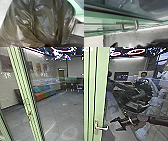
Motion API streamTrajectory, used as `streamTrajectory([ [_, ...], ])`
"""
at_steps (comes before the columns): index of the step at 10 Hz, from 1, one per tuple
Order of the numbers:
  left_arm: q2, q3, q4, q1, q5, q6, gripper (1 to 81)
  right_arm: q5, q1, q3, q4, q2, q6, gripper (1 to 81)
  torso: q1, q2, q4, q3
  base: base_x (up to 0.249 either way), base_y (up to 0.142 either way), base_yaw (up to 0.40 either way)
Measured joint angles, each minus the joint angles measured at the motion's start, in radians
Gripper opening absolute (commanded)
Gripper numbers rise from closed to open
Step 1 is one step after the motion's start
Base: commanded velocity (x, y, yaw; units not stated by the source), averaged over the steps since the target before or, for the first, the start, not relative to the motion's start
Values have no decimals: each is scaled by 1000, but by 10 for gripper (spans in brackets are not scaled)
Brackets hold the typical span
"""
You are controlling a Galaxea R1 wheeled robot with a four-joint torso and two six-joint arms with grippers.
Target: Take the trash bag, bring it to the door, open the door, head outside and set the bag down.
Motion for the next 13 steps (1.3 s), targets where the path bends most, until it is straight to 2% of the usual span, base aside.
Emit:
streamTrajectory([
  [5,0,0,0,0,0,0,10,-38,-39,-164,-41,144,28,811,1,0,0,0,0,0,0],
  [8,0,-3,0,0,0,0,10,-43,-41,-238,-46,192,36,811,1,0,0,0,0,0,0],
  [13,0,-4,0,0,0,0,10,-58,-59,-344,-46,266,114,811,1,1,0,-1,0,0,0],
])
